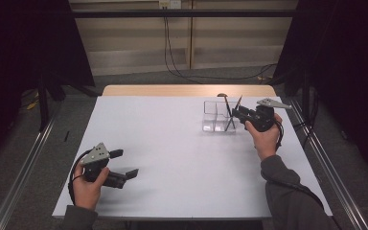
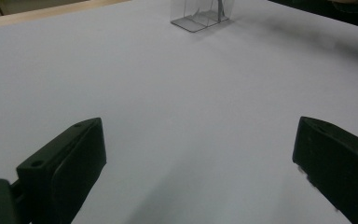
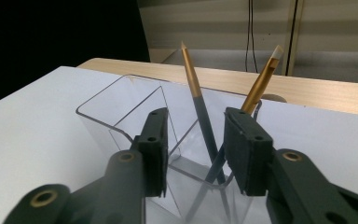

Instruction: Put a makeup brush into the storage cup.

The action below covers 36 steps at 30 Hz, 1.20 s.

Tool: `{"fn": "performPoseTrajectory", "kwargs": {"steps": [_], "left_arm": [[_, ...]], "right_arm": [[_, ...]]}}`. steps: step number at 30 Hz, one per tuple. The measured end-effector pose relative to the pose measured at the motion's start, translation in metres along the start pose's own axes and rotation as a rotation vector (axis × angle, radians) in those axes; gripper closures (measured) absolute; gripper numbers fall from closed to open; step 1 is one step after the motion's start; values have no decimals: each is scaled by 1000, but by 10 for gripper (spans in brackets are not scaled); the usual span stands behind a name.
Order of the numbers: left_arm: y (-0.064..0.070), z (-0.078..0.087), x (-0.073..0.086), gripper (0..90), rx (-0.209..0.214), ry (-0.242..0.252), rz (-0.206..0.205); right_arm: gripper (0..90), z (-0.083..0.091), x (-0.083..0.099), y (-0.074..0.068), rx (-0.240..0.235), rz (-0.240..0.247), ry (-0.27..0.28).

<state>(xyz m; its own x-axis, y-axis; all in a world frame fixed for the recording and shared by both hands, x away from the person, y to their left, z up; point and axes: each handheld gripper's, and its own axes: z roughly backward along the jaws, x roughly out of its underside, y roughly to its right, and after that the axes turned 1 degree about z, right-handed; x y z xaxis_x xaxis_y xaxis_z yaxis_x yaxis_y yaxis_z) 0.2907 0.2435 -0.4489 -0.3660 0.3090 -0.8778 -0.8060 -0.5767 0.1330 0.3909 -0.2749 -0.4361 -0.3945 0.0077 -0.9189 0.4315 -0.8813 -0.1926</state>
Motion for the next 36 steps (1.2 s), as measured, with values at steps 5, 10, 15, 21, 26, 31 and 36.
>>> {"fn": "performPoseTrajectory", "kwargs": {"steps": [5, 10, 15, 21, 26, 31, 36], "left_arm": [[0, 2, 0, 24, -7, -7, -7], [1, 1, -1, 23, -6, -9, -9], [3, -2, -1, 24, 6, -12, -12], [7, -3, -2, 23, 11, -11, -15], [8, -2, -1, 24, -3, -19, -11], [8, 0, 0, 24, 0, -15, -13], [8, 1, 1, 24, -1, -20, -10]], "right_arm": [[512, 0, -1, -1, -20, 3, 3], [434, 2, -1, -1, -21, 5, 14], [359, 6, -1, -2, -34, 4, 8], [304, 13, 3, -3, -44, 6, 4], [276, 19, 4, -4, -62, 30, 11], [253, 22, 4, -7, -72, 51, 10], [233, 24, 5, -10, -73, 61, 10]]}}
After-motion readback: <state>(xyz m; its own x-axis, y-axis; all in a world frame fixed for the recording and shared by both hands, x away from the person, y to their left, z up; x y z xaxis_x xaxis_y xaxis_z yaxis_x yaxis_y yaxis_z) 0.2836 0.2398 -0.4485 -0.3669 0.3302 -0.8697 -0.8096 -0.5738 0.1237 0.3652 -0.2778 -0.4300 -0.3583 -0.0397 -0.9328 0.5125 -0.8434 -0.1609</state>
